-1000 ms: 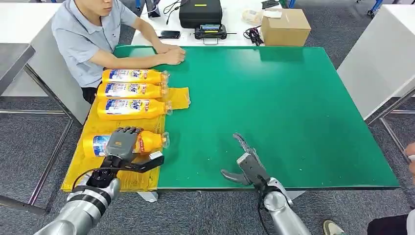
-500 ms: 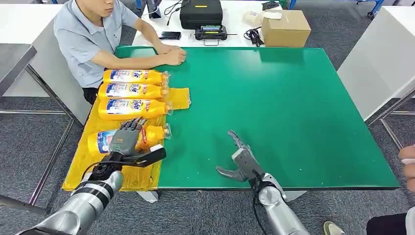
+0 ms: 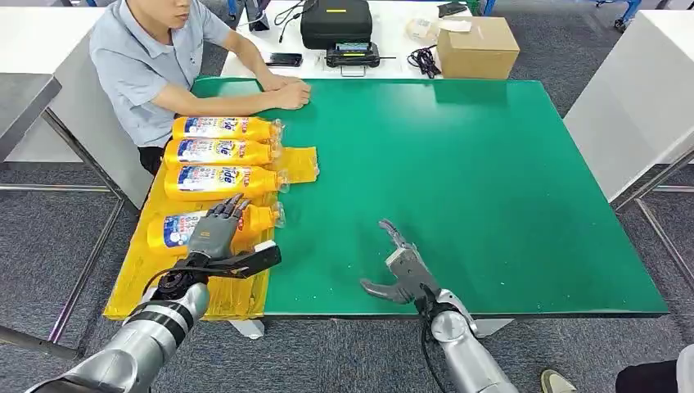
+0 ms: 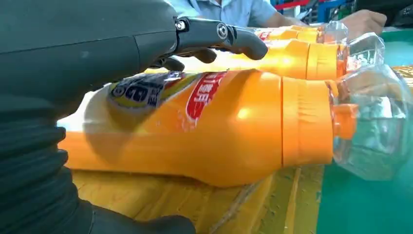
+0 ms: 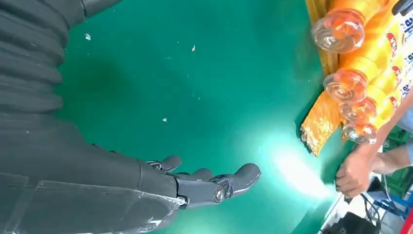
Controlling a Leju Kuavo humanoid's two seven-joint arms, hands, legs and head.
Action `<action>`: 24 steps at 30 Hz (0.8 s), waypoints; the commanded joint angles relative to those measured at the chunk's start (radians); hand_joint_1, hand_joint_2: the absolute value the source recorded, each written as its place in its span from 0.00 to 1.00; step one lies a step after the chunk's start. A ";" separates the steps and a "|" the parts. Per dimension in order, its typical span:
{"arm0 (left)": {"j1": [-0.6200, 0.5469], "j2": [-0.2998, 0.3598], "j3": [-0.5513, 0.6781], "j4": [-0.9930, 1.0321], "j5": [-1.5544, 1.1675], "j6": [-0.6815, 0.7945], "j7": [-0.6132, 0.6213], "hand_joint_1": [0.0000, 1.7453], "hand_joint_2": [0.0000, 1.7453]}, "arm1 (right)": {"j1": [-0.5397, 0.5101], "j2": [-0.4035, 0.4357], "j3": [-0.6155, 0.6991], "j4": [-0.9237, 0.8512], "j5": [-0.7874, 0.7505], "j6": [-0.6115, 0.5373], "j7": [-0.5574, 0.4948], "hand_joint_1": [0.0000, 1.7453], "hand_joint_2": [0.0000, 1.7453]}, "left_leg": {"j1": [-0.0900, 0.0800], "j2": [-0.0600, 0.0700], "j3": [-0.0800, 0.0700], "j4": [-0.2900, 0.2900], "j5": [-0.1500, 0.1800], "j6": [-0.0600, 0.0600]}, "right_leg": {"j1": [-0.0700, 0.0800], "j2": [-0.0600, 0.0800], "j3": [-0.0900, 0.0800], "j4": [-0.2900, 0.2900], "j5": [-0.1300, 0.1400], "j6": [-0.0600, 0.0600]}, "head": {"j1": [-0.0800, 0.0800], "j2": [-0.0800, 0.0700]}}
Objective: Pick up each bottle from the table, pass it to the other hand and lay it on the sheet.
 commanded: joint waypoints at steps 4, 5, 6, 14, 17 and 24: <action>0.123 -0.046 -0.046 -0.116 0.094 0.228 -0.112 0.00 1.00 | 0.005 -0.010 -0.009 0.049 0.005 -0.031 0.006 0.00 1.00 | 0.001 0.002 0.005 -0.001 -0.002 -0.002 | 0.001 0.002 0.005 -0.002 -0.001 -0.002 | 0.000 0.000; 0.213 -0.078 -0.019 -0.287 0.175 0.228 -0.177 0.00 1.00 | 0.039 -0.009 -0.033 0.012 -0.008 -0.048 -0.003 0.00 1.00 | 0.000 0.000 0.004 -0.002 -0.001 -0.001 | 0.000 0.000 0.004 -0.002 -0.001 -0.002 | 0.000 0.000; 0.238 -0.084 -0.044 -0.328 0.157 0.227 -0.145 0.00 1.00 | 0.056 -0.012 -0.036 -0.013 -0.008 -0.048 0.002 0.00 1.00 | 0.000 0.000 0.003 -0.001 -0.001 -0.001 | 0.000 -0.001 0.003 -0.001 -0.001 -0.001 | 0.000 0.000; 0.325 -0.133 -0.019 -0.494 0.609 0.159 -0.413 0.00 1.00 | 0.117 0.044 -0.130 -0.114 -0.117 -0.070 -0.050 0.00 1.00 | 0.000 0.002 -0.003 0.000 -0.002 -0.001 | 0.000 0.001 -0.004 0.000 -0.001 -0.001 | 0.000 0.000; 0.455 -0.145 -0.129 -0.710 0.873 0.085 -0.445 0.00 1.00 | 0.234 0.049 -0.105 -0.352 -0.226 -0.024 -0.028 0.00 1.00 | 0.000 0.000 -0.004 0.001 -0.002 -0.001 | 0.000 -0.001 -0.005 0.000 -0.002 -0.001 | 0.000 0.000; 0.483 -0.128 -0.194 -0.818 0.992 0.228 -0.557 0.00 1.00 | 0.267 0.085 -0.085 -0.467 -0.186 -0.252 -0.060 0.00 1.00 | 0.001 0.002 -0.005 0.002 -0.005 -0.003 | 0.001 0.001 -0.006 0.001 -0.003 -0.002 | 0.000 0.000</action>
